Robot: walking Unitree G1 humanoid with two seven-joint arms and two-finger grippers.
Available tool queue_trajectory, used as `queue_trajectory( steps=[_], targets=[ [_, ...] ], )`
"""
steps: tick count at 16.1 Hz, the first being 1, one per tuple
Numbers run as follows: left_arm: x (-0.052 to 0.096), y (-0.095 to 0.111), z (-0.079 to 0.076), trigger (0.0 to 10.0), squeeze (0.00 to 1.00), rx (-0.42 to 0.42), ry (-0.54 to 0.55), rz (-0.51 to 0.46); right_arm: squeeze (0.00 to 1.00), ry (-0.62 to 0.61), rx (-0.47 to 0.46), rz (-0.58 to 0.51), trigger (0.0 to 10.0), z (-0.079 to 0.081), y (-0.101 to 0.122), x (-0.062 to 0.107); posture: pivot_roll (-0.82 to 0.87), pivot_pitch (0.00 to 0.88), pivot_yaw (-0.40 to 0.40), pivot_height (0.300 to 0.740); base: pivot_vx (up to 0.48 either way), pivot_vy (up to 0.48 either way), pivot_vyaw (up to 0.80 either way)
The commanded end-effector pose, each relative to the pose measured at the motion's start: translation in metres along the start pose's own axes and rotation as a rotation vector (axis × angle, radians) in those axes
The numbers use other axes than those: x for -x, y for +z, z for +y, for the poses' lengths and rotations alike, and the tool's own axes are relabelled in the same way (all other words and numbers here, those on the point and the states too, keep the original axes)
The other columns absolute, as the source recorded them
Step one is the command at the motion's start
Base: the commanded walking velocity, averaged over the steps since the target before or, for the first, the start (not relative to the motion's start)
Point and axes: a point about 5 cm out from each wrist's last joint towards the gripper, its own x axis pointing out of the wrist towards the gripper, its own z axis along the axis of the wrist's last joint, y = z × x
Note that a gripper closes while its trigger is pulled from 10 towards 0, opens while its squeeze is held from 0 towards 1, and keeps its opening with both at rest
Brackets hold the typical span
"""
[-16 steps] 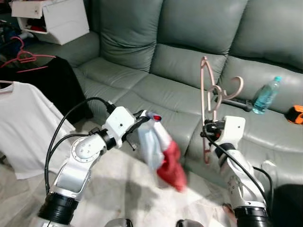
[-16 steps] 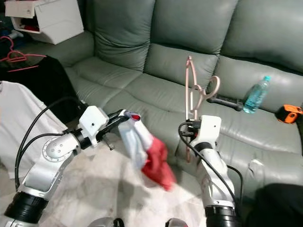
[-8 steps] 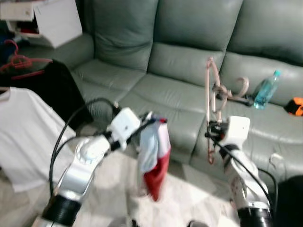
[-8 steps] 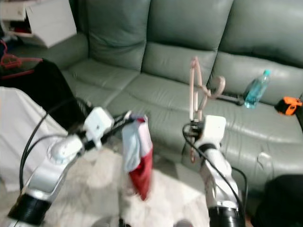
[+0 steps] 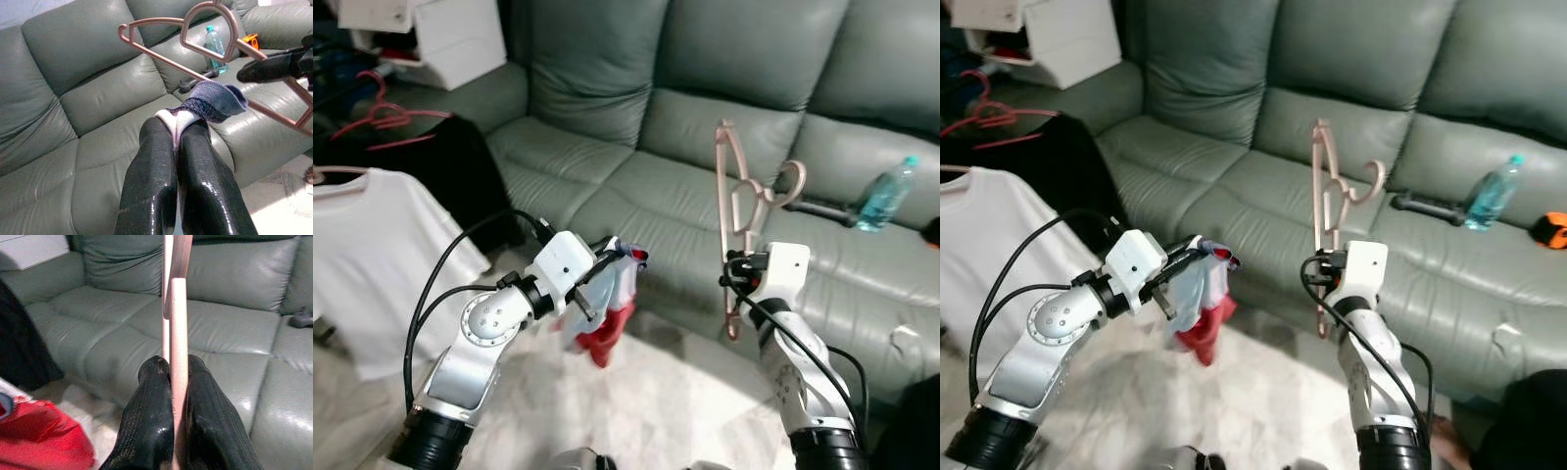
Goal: Hang hanger
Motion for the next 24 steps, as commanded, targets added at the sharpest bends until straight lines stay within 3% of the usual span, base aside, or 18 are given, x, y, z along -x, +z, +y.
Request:
queue_trajectory(
  steps=[1, 7, 11, 12, 19, 22, 24],
  targets=[
    [-0.004, 0.01, 0.002, 10.0, 0.0, -0.035, -0.003, -0.038, 0.0, -0.013, 0.008, -0.016, 10.0, -0.005, 0.003, 0.001, -0.01, 0.056, 0.049, 0.74, 0.0, 0.0, 0.0],
    [-0.006, 0.012, 0.005, 10.0, 0.0, -0.035, 0.009, -0.045, 0.0, -0.009, 0.008, -0.014, 10.0, -0.004, 0.003, 0.001, -0.01, 0.06, 0.05, 0.74, 0.0, 0.0, 0.0],
    [-0.007, 0.011, 0.005, 10.0, 0.0, -0.031, 0.007, -0.04, 0.0, -0.006, 0.007, -0.014, 10.0, -0.002, 0.002, 0.001, -0.01, 0.064, 0.053, 0.74, 0.0, 0.474, 0.0],
    [-0.006, 0.013, 0.004, 10.0, 0.0, -0.062, 0.006, -0.053, 0.0, -0.006, 0.007, -0.014, 10.0, -0.002, 0.002, 0.001, -0.01, 0.064, 0.054, 0.74, 0.0, 0.0, 0.0],
    [-0.005, 0.012, -0.001, 10.0, 0.0, -0.059, -0.001, -0.053, 0.0, 0.002, 0.012, -0.011, 10.0, -0.002, 0.002, -0.001, -0.01, 0.065, 0.049, 0.74, 0.0, 0.0, 0.0],
    [-0.003, 0.008, 0.011, 10.0, 0.0, -0.176, -0.054, -0.025, 0.0, 0.091, 0.085, 0.041, 10.0, -0.006, 0.0, -0.002, 0.0, 0.068, 0.043, 0.74, 0.0, 0.0, 0.0],
    [-0.004, 0.008, 0.018, 10.0, 0.0, -0.277, -0.212, -0.004, 0.0, 0.171, 0.171, 0.093, 10.0, -0.015, 0.003, -0.004, 0.0, 0.068, 0.04, 0.74, 0.0, 0.0, 0.0]
  ],
)
